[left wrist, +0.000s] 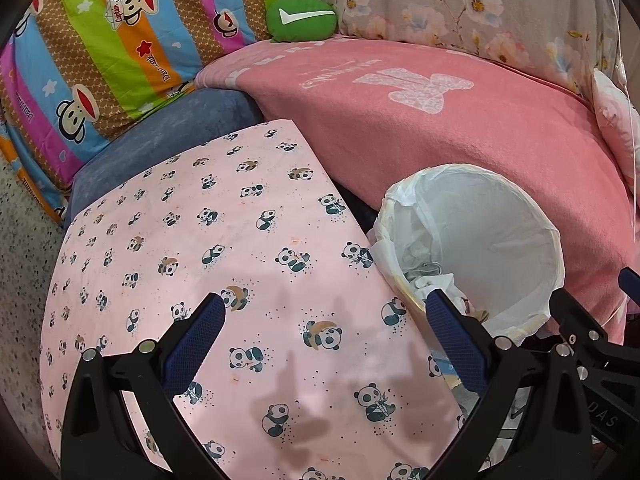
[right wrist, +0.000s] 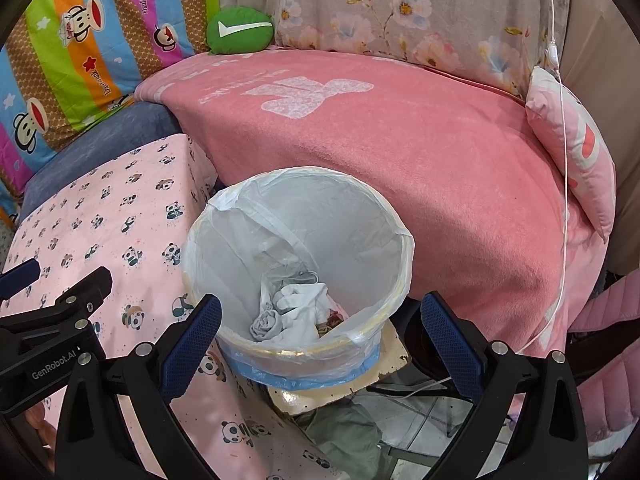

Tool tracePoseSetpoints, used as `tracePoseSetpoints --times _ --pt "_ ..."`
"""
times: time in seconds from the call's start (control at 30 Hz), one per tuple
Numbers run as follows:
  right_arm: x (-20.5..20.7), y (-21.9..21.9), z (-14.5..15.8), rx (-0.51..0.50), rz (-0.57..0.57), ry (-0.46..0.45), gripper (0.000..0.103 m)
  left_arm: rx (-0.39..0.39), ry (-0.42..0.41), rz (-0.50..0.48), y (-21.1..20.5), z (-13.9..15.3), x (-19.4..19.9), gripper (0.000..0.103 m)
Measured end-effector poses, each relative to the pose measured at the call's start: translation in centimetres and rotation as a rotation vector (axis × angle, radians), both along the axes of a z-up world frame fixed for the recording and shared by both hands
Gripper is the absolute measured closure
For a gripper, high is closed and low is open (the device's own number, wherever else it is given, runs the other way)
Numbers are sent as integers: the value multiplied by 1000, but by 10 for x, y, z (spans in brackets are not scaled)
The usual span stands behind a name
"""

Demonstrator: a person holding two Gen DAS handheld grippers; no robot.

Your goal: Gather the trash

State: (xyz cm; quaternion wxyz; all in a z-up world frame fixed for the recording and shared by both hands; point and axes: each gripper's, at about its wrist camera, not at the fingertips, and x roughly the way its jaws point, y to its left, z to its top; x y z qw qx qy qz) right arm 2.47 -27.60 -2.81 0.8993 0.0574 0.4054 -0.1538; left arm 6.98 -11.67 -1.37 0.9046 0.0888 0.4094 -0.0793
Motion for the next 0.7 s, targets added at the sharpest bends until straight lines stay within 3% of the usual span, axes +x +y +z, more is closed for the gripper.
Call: tracePoseSetpoints --times 0.7 --pt "1 -1 0 1 1 -1 4 5 14 -8 -3 -2 2 7"
